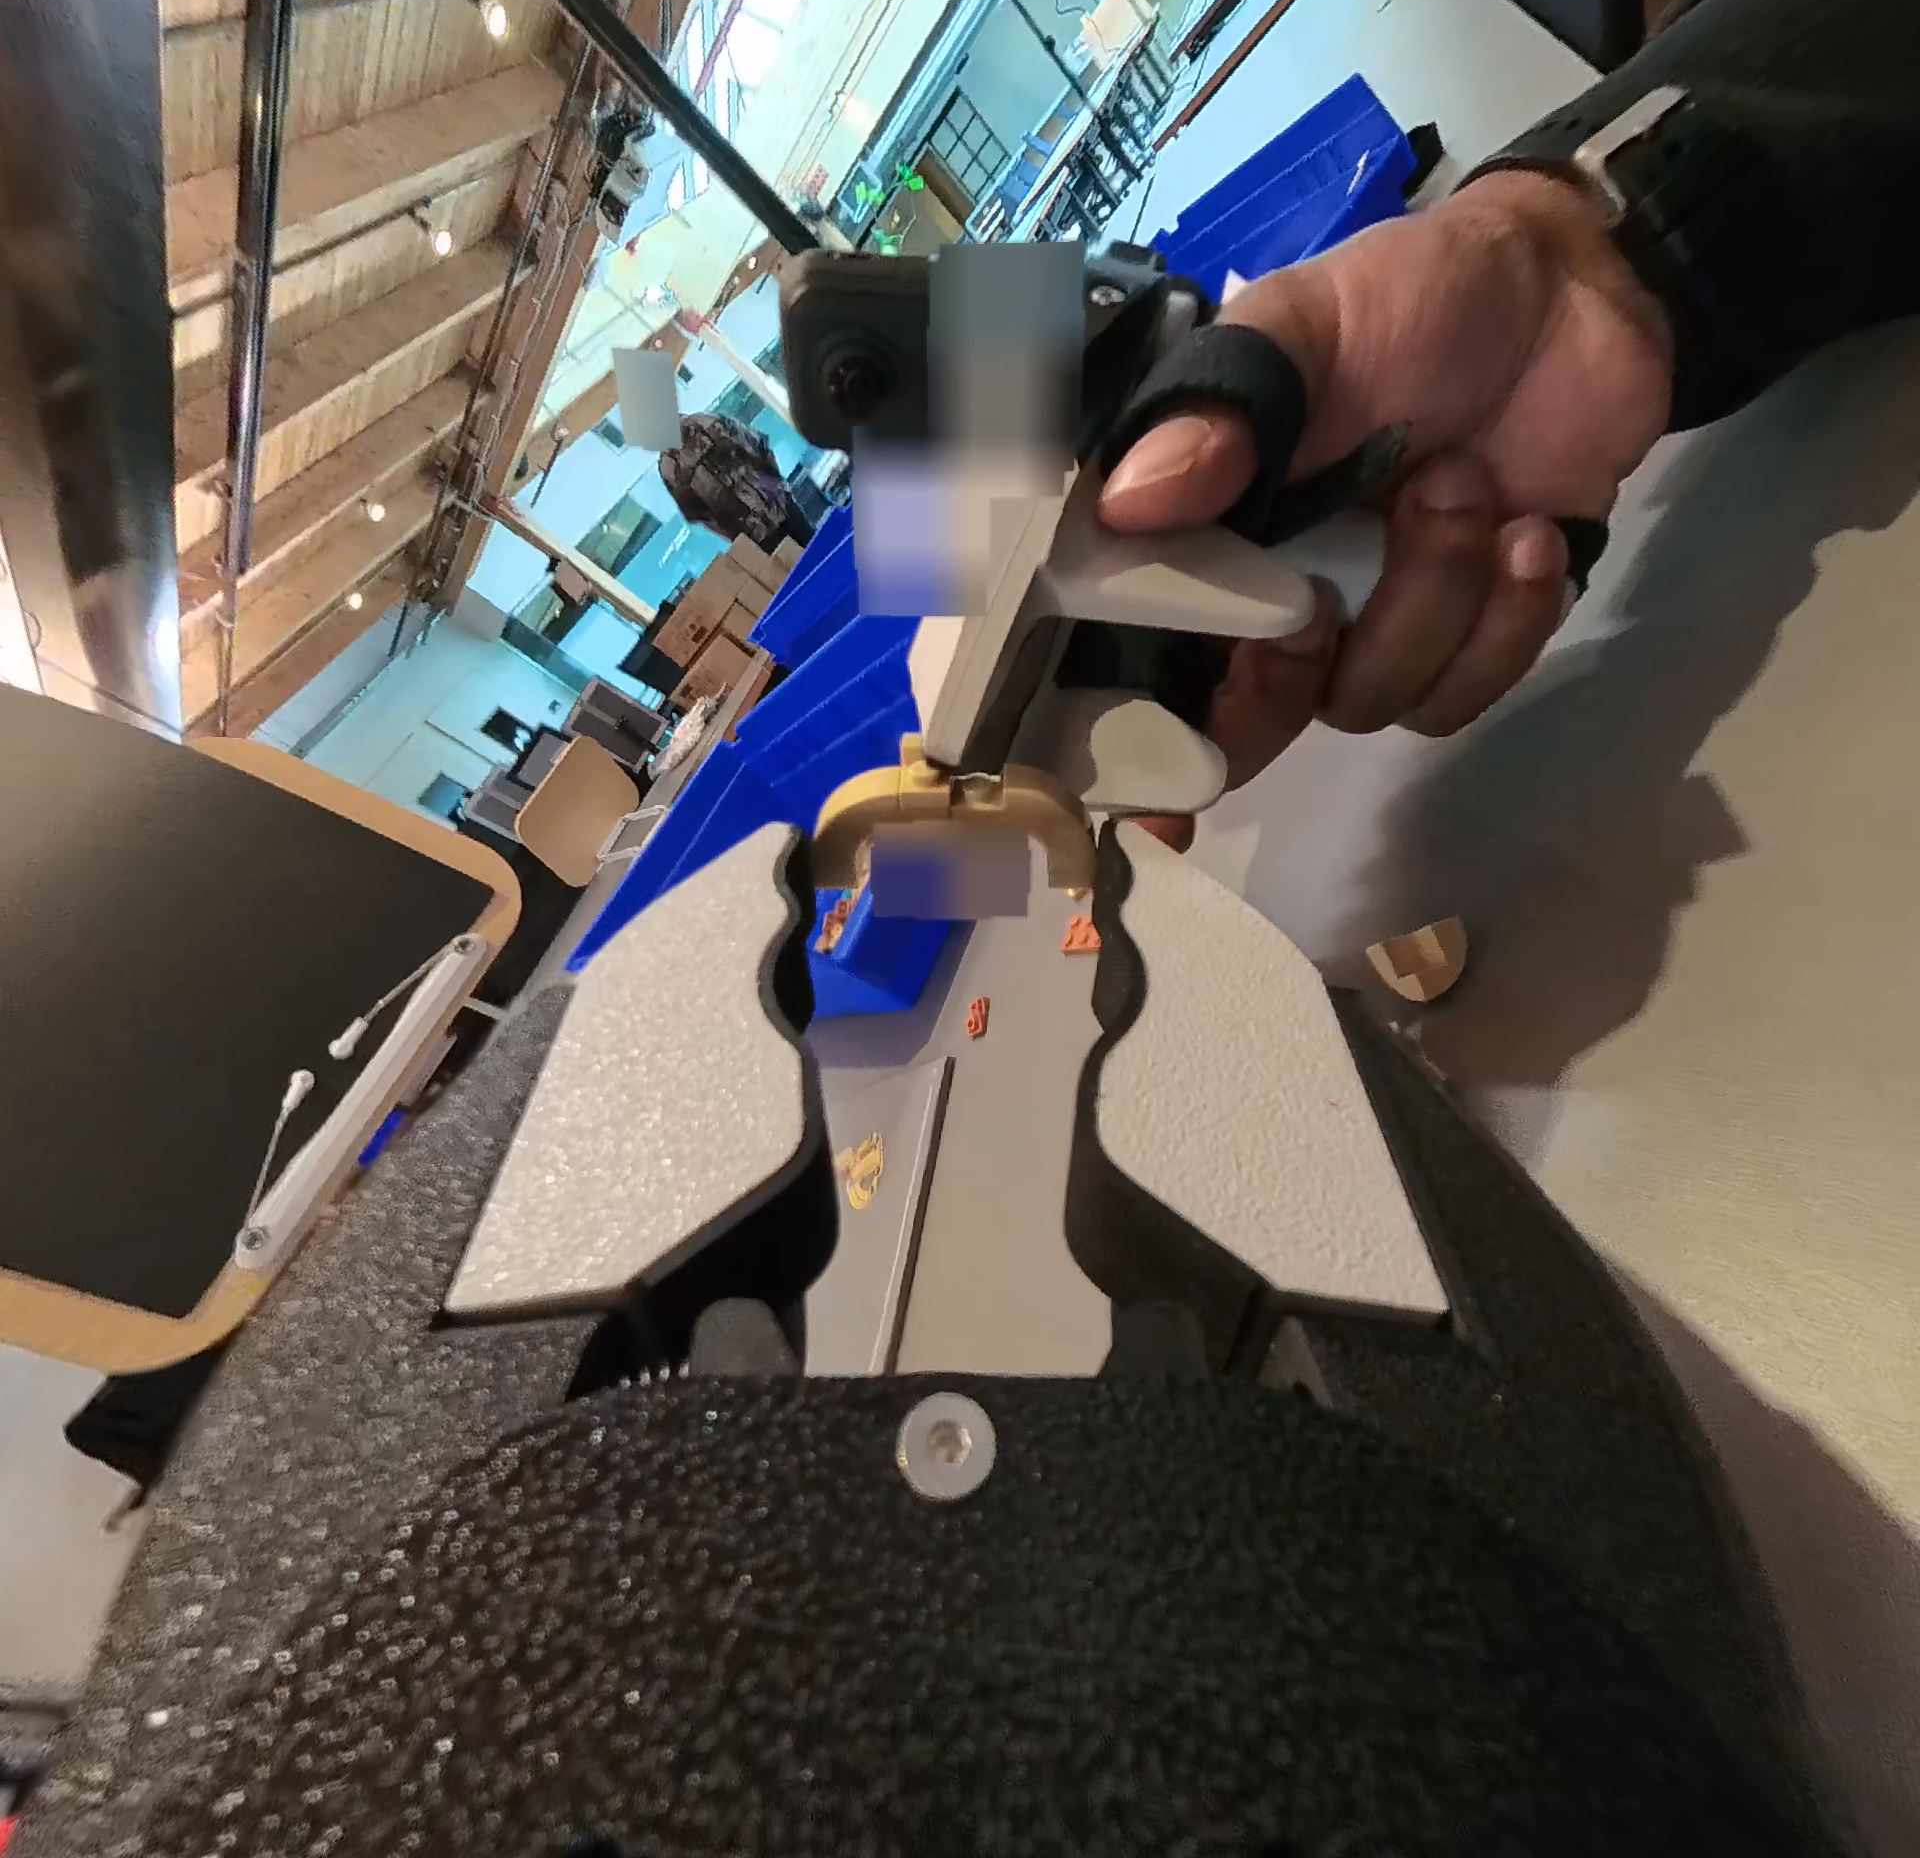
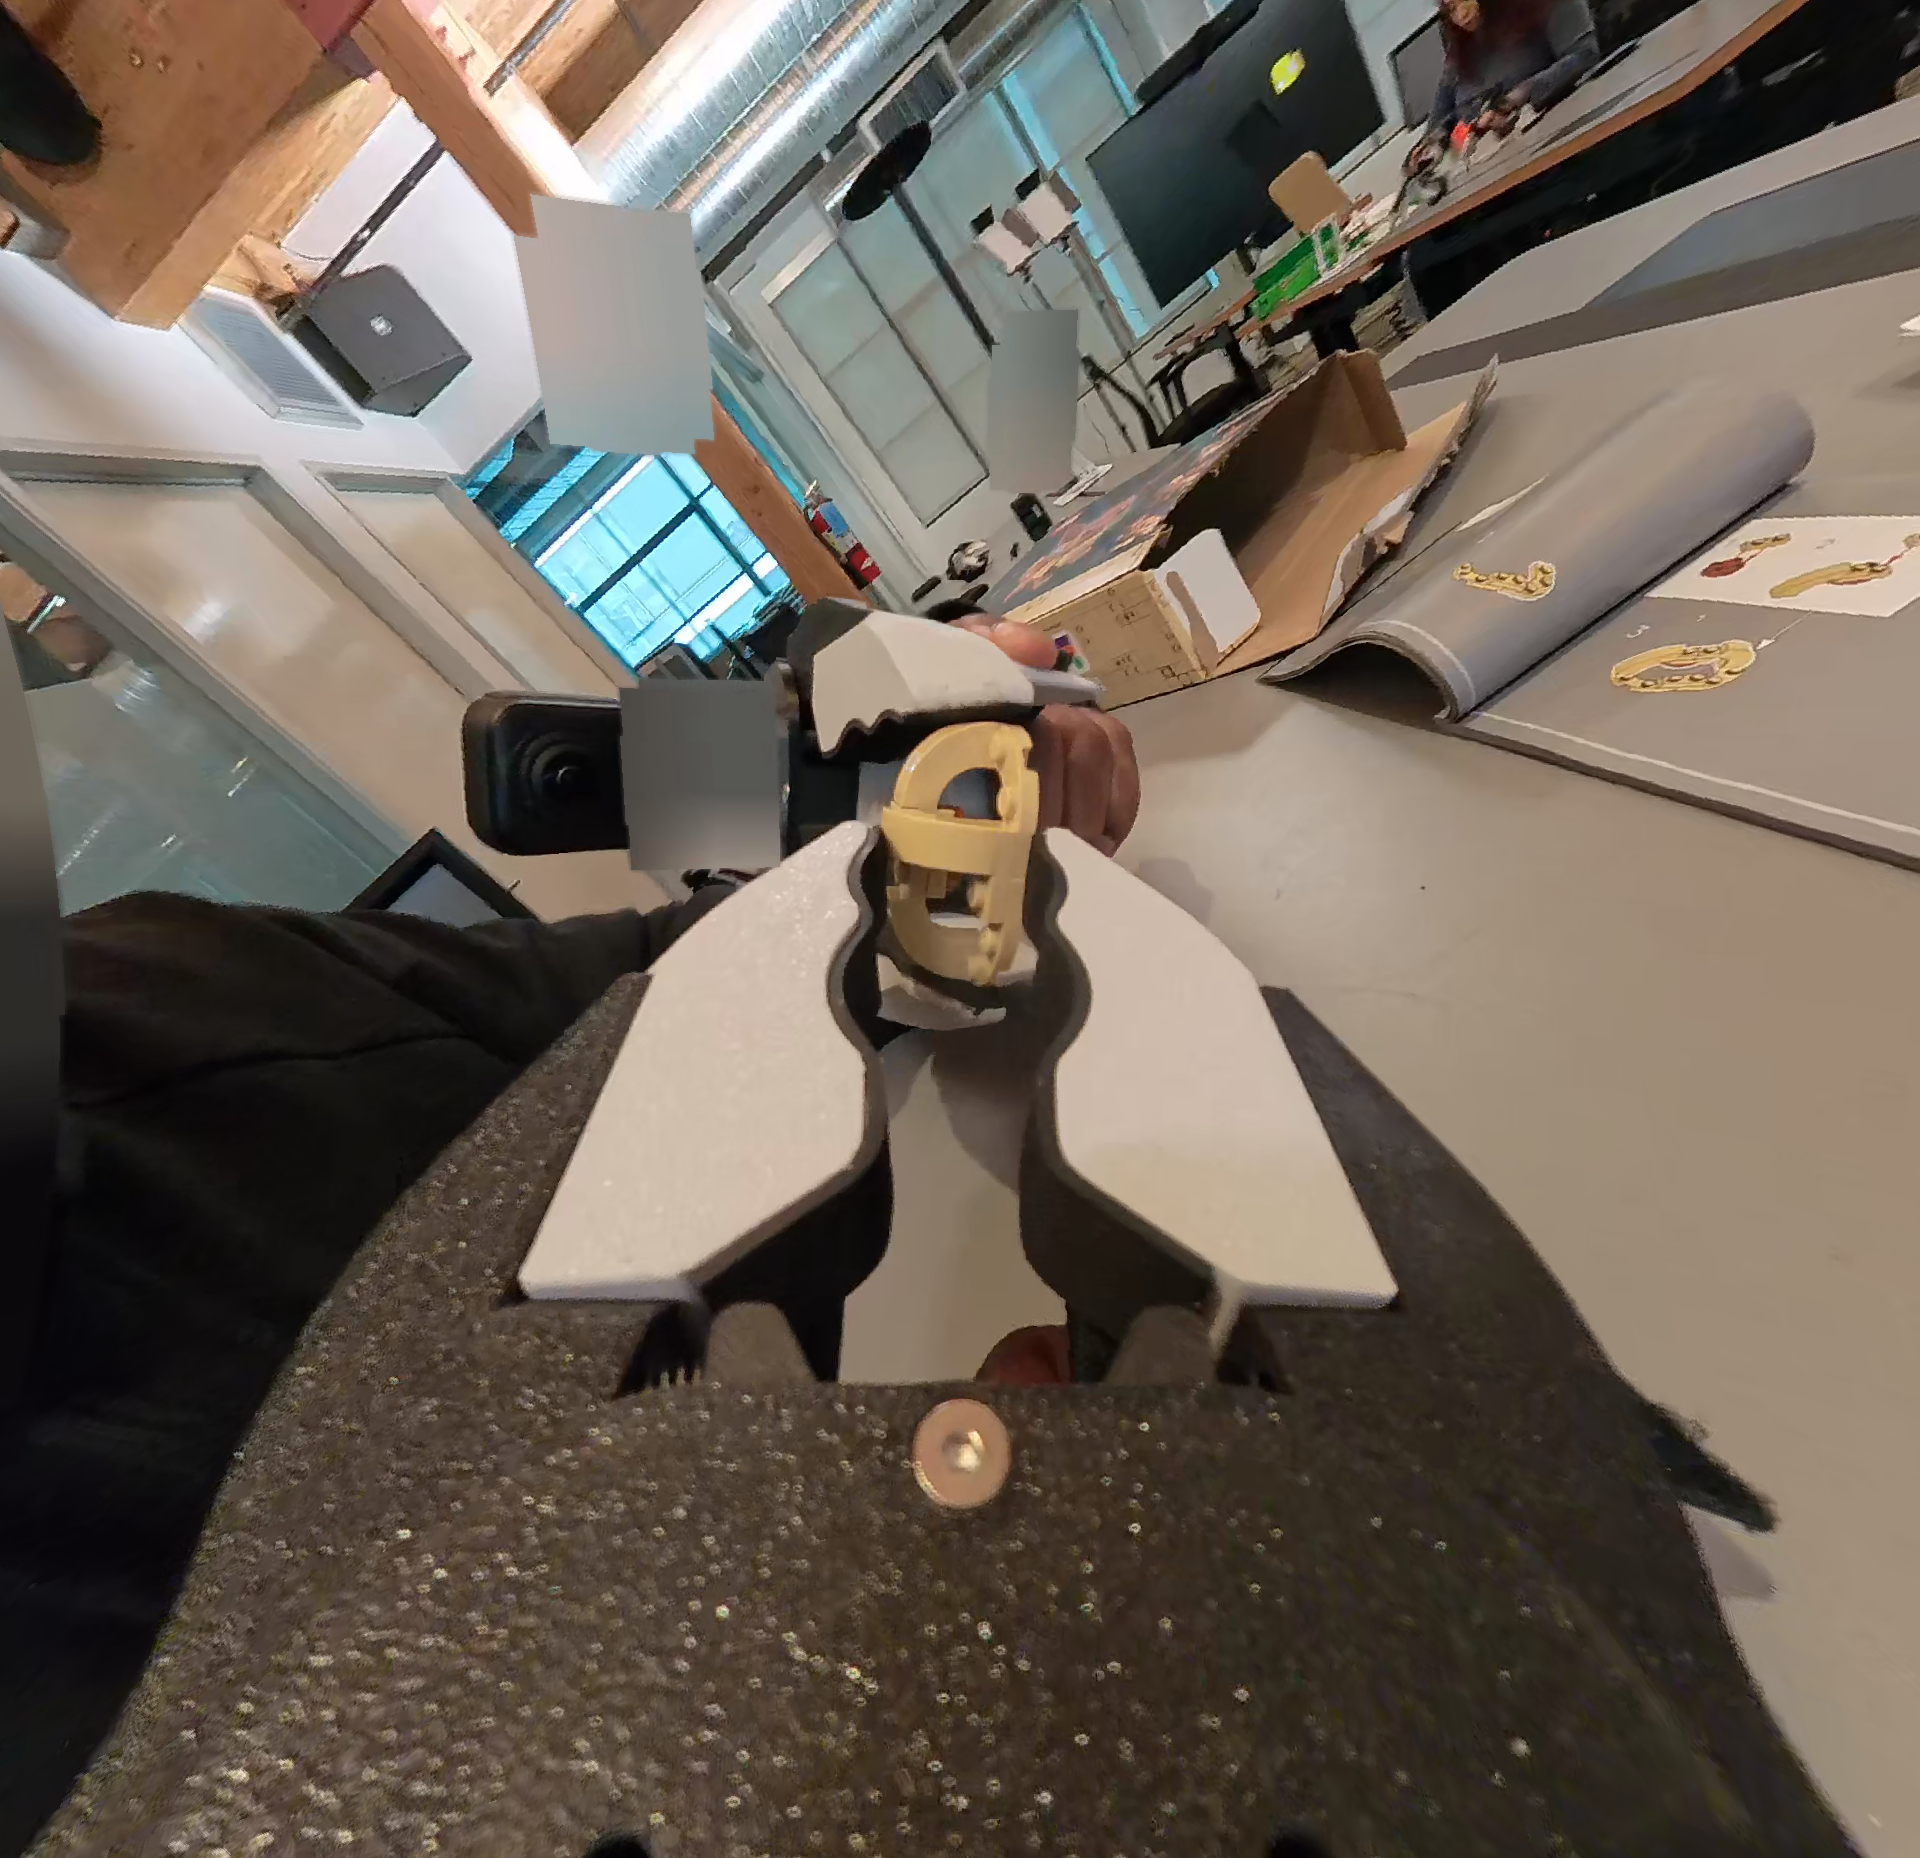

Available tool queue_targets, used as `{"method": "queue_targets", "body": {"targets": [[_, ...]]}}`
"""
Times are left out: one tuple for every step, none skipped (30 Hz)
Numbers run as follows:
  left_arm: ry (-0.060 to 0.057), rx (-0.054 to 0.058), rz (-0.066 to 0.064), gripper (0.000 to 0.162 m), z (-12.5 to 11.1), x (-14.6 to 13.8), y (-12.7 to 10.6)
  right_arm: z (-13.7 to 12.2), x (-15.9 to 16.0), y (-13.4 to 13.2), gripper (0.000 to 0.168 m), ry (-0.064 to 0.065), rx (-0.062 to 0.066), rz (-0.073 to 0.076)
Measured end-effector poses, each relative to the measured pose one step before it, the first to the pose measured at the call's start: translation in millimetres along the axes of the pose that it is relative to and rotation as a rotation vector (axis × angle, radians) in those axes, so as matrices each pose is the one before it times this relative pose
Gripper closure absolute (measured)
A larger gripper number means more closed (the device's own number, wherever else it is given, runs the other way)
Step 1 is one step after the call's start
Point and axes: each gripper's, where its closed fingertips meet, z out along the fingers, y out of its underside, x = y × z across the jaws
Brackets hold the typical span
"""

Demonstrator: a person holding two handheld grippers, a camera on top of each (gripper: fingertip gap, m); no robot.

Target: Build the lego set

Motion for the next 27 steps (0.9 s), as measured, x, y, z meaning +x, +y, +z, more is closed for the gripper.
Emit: {"method": "queue_targets", "body": {"targets": [[-0.0013, -0.0169, -0.0199, 0.111, 1.70, -1.05, 3.44, -0.04, 3.38, -1.16, 0.143, 0.0096, 0.0122, 0.0076], [0.0049, -0.0093, -0.0250, 0.111, 1.84, -0.50, 3.15, -0.25, 3.50, -1.18, 0.142, 0.0005, 0.0088, 0.0203], [0.0078, -0.0062, -0.0398, 0.111, 2.25, -0.52, 2.80, -0.38, 3.70, -1.12, 0.141, -0.0009, 0.0044, 0.0268], [0.0116, -0.0110, -0.0570, 0.111, 2.38, -0.38, 3.20, -0.67, 3.76, 0.27, 0.140, 0.0065, -0.0083, 0.0117], [0.0001, -0.0060, -0.0617, 0.111, 1.44, -2.64, 2.64, -0.56, 2.02, 1.98, 0.129, 0.0055, -0.0243, -0.0060], [-0.0034, -0.0048, -0.0522, 0.111, 0.34, -3.71, 2.50, -0.79, 0.33, 3.38, 0.121, 0.0026, -0.0352, -0.0197], [0.0042, -0.0084, -0.0468, 0.111, -0.48, -3.43, 3.18, -1.75, 0.25, 3.87, 0.117, 0.0077, -0.0364, -0.0328], [0.0052, -0.0146, -0.0480, 0.111, -1.26, -3.74, 4.85, -2.84, 0.51, 3.36, 0.117, 0.0134, -0.0320, -0.0437], [0.0115, -0.0159, -0.0494, 0.111, -1.52, -3.17, 5.99, -3.64, 0.67, 3.95, 0.120, 0.0187, -0.0378, -0.0567], [0.0187, -0.0165, -0.0515, 0.111, -1.90, -2.42, 6.53, -3.96, 2.21, 5.71, 0.122, 0.0298, -0.0506, -0.0688], [0.0185, -0.0170, -0.0534, 0.111, -2.21, -2.55, 6.52, -4.45, 5.68, 7.50, 0.125, 0.0499, -0.0606, -0.0730], [0.0241, -0.0096, -0.0518, 0.111, -2.48, -1.68, 5.52, -4.61, 7.11, 9.58, 0.127, 0.0584, -0.0686, -0.0753], [0.0337, -0.0010, -0.0507, 0.111, -2.75, 0.06, 3.92, -4.43, 4.84, 9.37, 0.129, 0.0439, -0.0596, -0.0635], [0.0226, 0.0062, -0.0426, 0.111, -3.10, -0.86, 2.17, -4.08, 3.62, 8.88, 0.133, 0.0338, -0.0492, -0.0488], [0.0119, 0.0112, -0.0260, 0.111, -3.28, -1.24, 0.86, -3.59, 1.96, 8.43, 0.134, 0.0212, -0.0399, -0.0365], [0.0151, 0.0080, -0.0172, 0.111, -2.93, 0.08, 0.80, -2.96, -0.74, 6.47, 0.136, 0.0007, -0.0256, -0.0208], [0.0126, 0.0042, -0.0163, 0.111, -2.39, 0.56, 0.85, -1.80, -1.70, 4.48, 0.136, -0.0062, -0.0160, -0.0114], [0.0118, 0.0038, -0.0133, 0.111, -1.76, 1.34, 0.63, -0.29, -1.95, 2.36, 0.136, -0.0064, -0.0065, -0.0109], [0.0098, 0.0015, -0.0096, 0.111, -0.91, 1.70, 0.75, 1.49, -2.86, 0.34, 0.136, -0.0099, -0.0013, -0.0094], [0.0041, -0.0007, -0.0024, 0.111, -0.55, 1.35, 0.58, 3.01, -3.58, -0.28, 0.136, -0.0142, -0.0052, -0.0120], [0.0060, 0.0033, 0.0049, 0.111, -0.30, 2.16, -0.49, 4.39, -2.51, -0.95, 0.136, -0.0055, -0.0075, -0.0200], [0.0139, 0.0034, 0.0047, 0.111, -0.13, 3.37, -0.45, 5.19, -0.06, -1.31, 0.136, 0.0087, -0.0105, -0.0284], [0.0171, 0.0015, 0.0067, 0.111, 0.03, 3.77, -0.27, 5.85, 1.23, -0.51, 0.136, 0.0121, -0.0205, -0.0371], [0.0167, -0.0026, 0.0120, 0.111, 0.08, 3.76, 0.37, 6.24, 0.70, 0.39, 0.136, 0.0039, -0.0283, -0.0465], [0.0120, -0.0015, 0.0146, 0.111, -0.15, 3.15, 0.36, 6.22, 0.58, 1.04, 0.136, -0.0015, -0.0298, -0.0516], [0.0102, 0.0018, 0.0118, 0.111, -0.36, 2.65, -0.08, 5.81, 0.31, 1.91, 0.135, -0.0050, -0.0331, -0.0593], [0.0061, 0.0050, 0.0063, 0.111, -0.80, 1.65, -0.50, 4.81, -0.70, 2.46, 0.132, -0.0080, -0.0324, -0.0722]]}}
